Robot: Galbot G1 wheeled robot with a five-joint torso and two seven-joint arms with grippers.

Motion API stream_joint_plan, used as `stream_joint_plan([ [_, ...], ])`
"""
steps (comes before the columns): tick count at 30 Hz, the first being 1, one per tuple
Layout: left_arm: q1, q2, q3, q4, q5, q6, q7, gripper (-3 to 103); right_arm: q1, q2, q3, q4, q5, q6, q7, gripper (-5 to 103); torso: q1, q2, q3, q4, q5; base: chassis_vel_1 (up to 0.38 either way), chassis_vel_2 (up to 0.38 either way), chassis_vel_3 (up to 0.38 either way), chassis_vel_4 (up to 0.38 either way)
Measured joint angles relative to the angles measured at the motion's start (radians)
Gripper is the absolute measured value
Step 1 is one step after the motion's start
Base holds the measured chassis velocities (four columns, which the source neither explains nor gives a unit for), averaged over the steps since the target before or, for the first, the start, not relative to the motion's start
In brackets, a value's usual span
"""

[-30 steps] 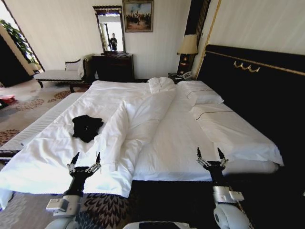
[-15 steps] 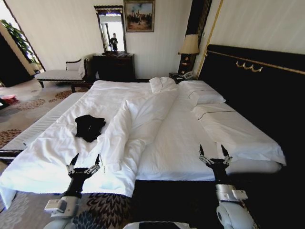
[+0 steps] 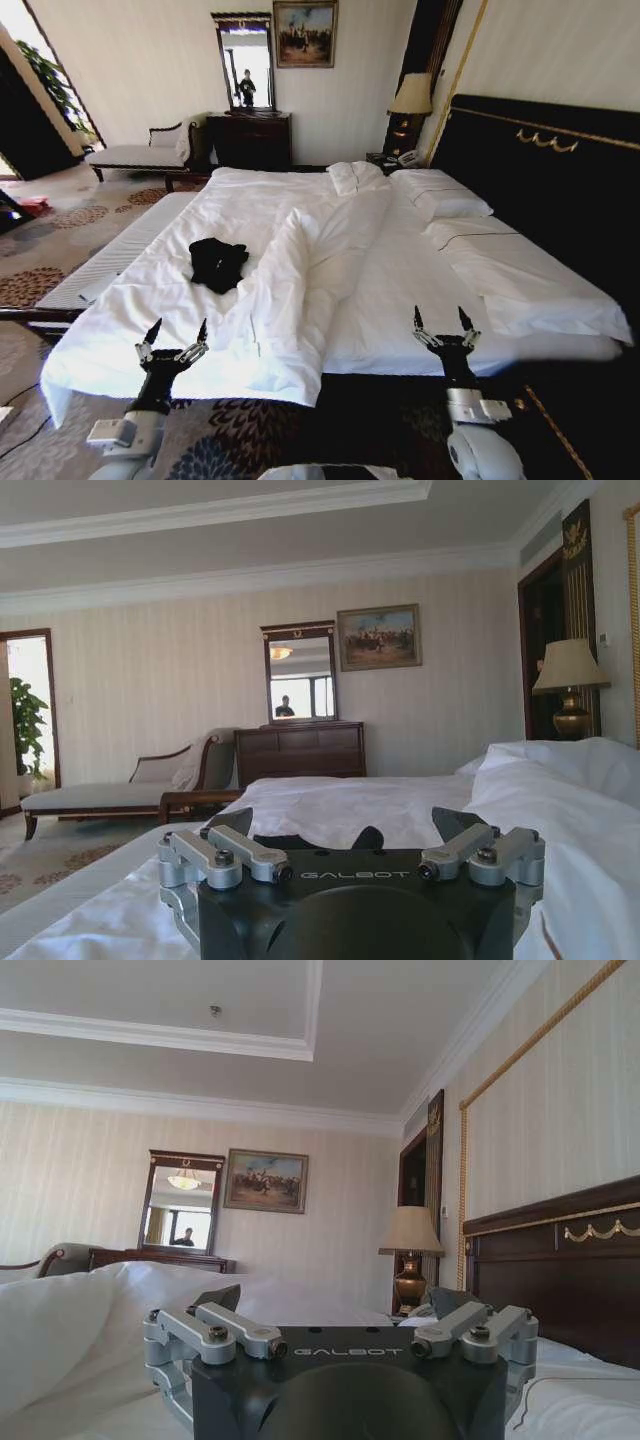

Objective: Fold the clothes on the bed.

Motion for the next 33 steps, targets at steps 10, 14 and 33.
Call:
stream_joint_plan([
  [10,0.000,-0.002,0.002,-0.006,-0.001,-0.001,0.000,100,0.000,0.007,-0.004,-0.002,-0.006,0.001,0.002,100,0.000,0.000,0.000,0.0001,0.0012,0.070,0.065,-0.060,-0.046],
  [14,0.000,-0.004,0.002,-0.008,0.000,-0.001,0.000,100,0.003,0.012,-0.012,-0.005,-0.009,0.001,0.005,100,0.000,0.000,0.000,-0.0001,0.0008,-0.042,-0.030,0.013,0.012],
  [33,0.006,0.005,-0.004,-0.016,-0.004,-0.002,0.000,100,0.007,0.020,-0.030,-0.012,-0.010,0.024,0.000,100,0.000,0.000,0.000,0.0001,-0.0006,0.108,0.094,-0.095,-0.097],
])
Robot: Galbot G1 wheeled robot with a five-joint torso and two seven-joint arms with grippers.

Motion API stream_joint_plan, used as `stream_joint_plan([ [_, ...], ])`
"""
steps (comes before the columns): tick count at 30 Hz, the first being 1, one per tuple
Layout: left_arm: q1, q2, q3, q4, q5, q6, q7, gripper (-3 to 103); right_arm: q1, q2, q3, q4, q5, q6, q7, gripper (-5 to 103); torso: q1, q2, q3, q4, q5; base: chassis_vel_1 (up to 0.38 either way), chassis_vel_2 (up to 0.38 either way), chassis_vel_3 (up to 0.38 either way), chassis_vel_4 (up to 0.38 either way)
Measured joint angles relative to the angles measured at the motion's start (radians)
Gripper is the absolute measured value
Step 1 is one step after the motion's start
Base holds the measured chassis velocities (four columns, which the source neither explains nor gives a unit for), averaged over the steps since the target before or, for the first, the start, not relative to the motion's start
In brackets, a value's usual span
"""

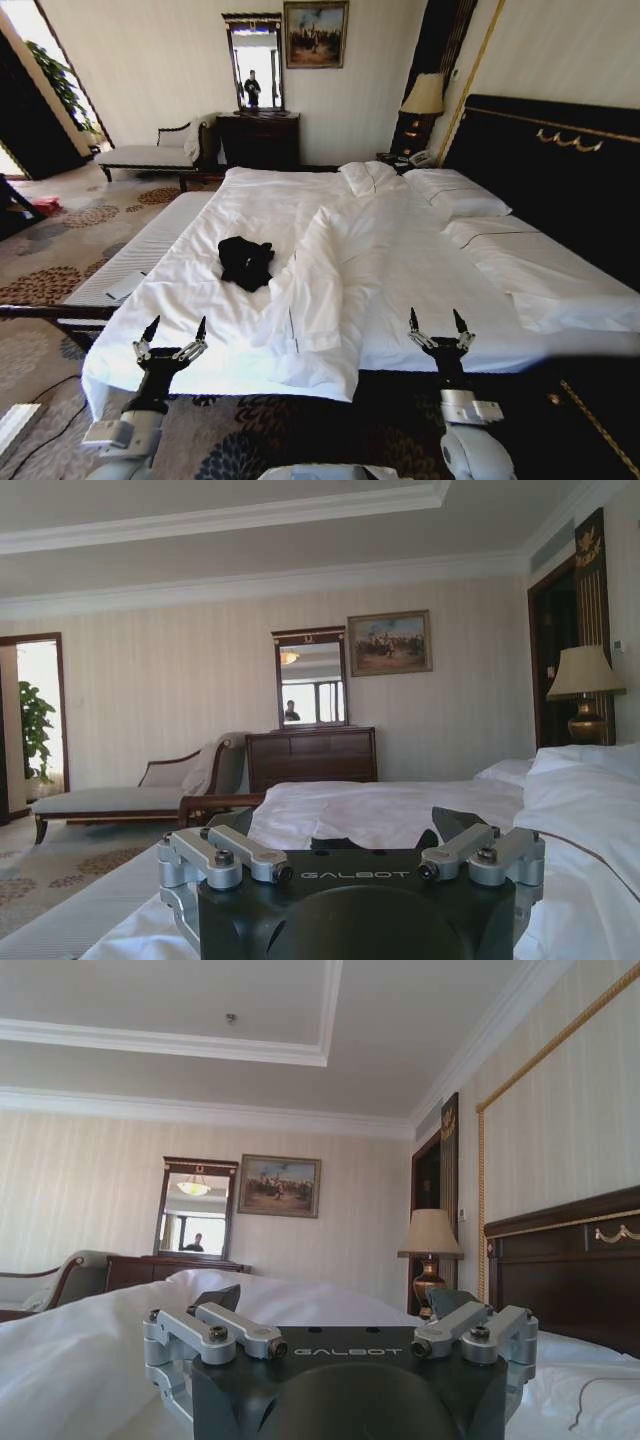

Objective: Fold the clothes on the bed.

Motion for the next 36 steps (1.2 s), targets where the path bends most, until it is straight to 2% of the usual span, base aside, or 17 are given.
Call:
stream_joint_plan([
  [8,0.001,0.000,0.001,-0.001,0.000,0.000,0.000,100,0.001,0.000,0.004,0.003,0.005,0.009,-0.007,100,0.000,0.000,0.000,-0.0001,0.0014,0.027,0.000,-0.006,-0.014],
  [36,-0.002,-0.007,0.012,0.005,0.012,0.000,-0.011,100,0.005,0.007,-0.004,0.003,-0.001,-0.003,0.004,100,0.000,0.000,0.000,0.0000,0.0008,-0.020,0.018,0.022,-0.017],
])
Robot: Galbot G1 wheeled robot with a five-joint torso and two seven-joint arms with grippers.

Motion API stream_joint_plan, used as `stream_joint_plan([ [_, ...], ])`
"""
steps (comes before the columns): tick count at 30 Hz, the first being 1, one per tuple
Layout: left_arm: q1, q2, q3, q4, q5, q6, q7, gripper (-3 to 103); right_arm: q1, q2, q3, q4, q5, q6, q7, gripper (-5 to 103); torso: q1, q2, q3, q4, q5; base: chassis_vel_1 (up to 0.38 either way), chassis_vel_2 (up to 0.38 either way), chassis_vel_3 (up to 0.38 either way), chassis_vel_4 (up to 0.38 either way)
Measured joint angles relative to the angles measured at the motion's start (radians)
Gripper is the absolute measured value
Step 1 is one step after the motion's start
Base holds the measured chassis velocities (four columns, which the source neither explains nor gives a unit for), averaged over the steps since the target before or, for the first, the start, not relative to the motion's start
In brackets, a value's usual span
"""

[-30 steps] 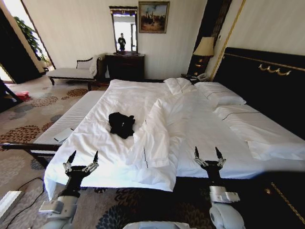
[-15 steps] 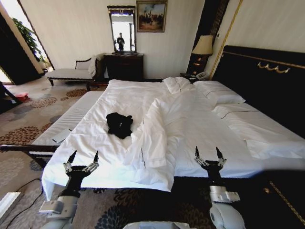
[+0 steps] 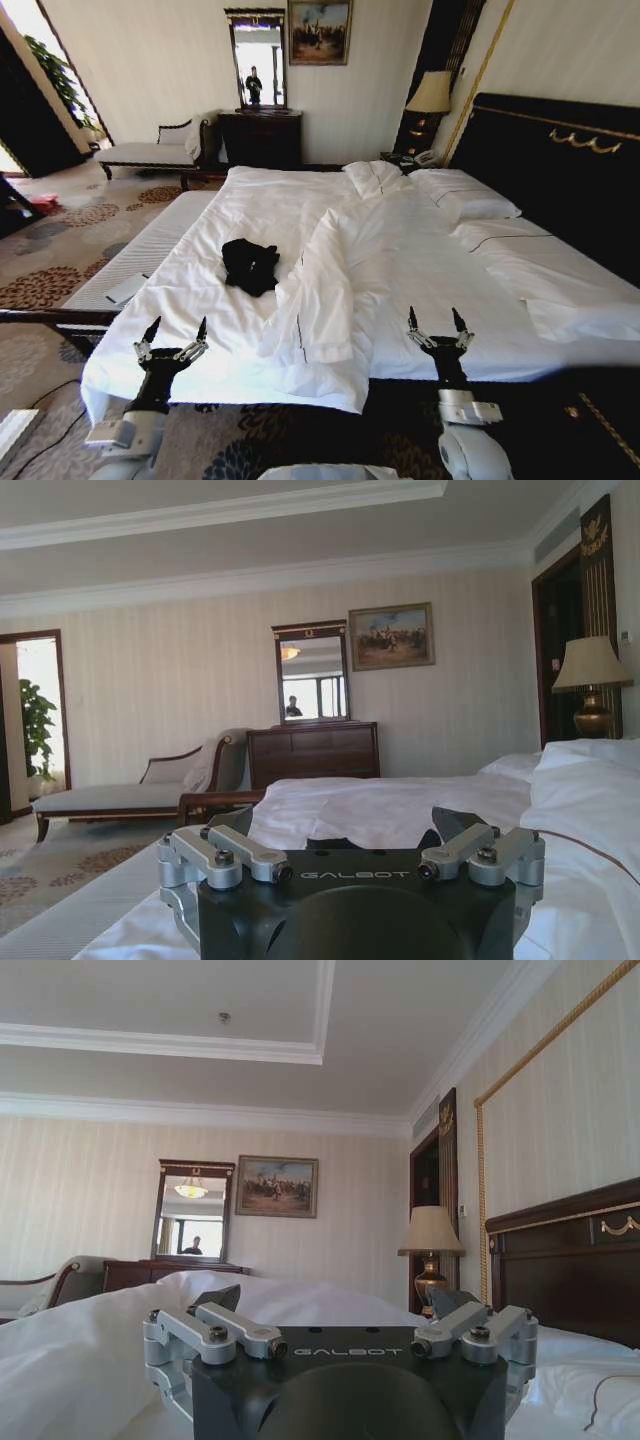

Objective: Fold the clothes on the bed.

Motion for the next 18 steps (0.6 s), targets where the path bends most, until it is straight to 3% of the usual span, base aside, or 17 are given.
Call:
stream_joint_plan([
  [11,-0.007,0.002,-0.010,0.007,-0.005,0.002,0.001,100,0.009,-0.005,-0.037,-0.019,0.020,-0.012,0.001,100,-0.001,0.000,0.000,0.0001,0.0000,-0.010,0.009,0.006,-0.015],
  [18,-0.031,0.026,-0.055,-0.022,-0.089,0.043,-0.031,100,-0.001,-0.061,-0.083,0.030,0.220,-0.048,-0.019,100,0.000,0.000,0.000,0.0000,0.0000,-0.007,0.005,0.006,-0.008],
])
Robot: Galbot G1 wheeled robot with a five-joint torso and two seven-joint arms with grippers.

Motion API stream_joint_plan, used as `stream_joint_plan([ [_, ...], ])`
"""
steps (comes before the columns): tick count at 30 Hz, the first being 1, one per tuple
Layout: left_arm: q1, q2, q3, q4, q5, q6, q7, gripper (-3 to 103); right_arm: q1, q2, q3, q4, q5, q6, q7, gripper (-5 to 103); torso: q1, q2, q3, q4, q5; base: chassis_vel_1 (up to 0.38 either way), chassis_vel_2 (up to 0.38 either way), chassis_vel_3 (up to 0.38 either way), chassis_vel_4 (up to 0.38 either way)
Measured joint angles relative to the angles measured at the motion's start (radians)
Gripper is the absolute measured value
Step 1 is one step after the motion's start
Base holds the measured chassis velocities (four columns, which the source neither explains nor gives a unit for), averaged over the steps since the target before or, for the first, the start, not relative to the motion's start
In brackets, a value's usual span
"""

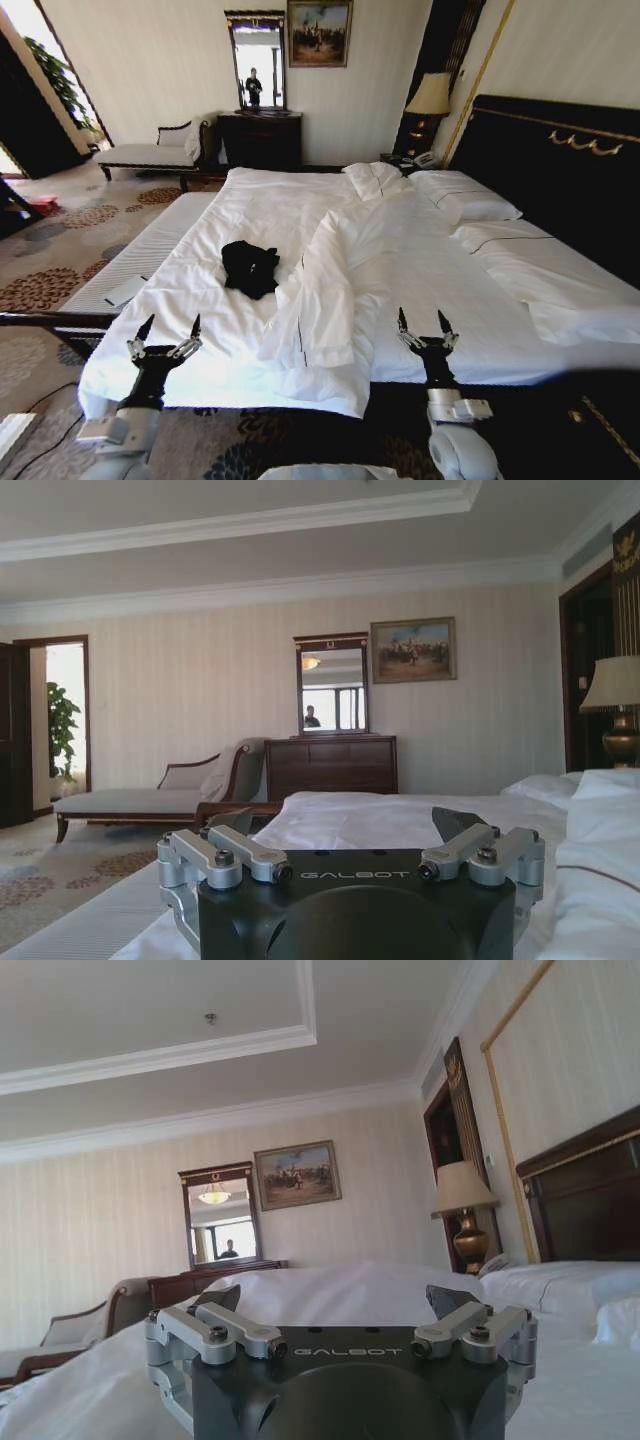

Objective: Fold the clothes on the bed.

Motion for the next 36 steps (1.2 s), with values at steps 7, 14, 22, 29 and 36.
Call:
stream_joint_plan([
  [7,0.006,-0.001,0.002,-0.107,-0.120,0.124,-0.050,100,-0.044,-0.128,-0.039,0.164,0.413,-0.238,0.074,100,0.000,0.000,0.000,-0.0001,0.0002,0.000,0.000,0.000,0.000],
  [14,-0.001,0.001,-0.016,-0.107,-0.141,0.181,-0.071,100,-0.046,-0.274,-0.085,0.280,0.769,-0.418,0.147,100,0.000,0.000,0.000,0.0002,-0.0001,0.000,0.000,0.000,0.000],
  [22,-0.002,-0.002,-0.052,-0.107,-0.146,0.229,-0.108,100,-0.029,-0.314,-0.169,0.196,0.681,-0.409,0.085,100,0.000,0.000,0.000,-0.0002,0.0002,0.000,0.000,0.000,0.000],
  [29,-0.022,0.008,-0.127,-0.107,-0.205,0.253,-0.126,100,0.028,-0.317,-0.217,0.115,0.635,-0.381,0.053,100,0.000,0.000,0.000,-0.0001,0.0000,0.000,0.000,0.000,0.000],
  [36,-0.024,0.022,-0.162,-0.111,-0.215,0.256,-0.128,100,0.095,-0.328,-0.271,0.046,0.619,-0.358,0.011,100,0.000,0.000,0.000,-0.0001,0.0000,0.000,0.000,0.000,0.000],
])
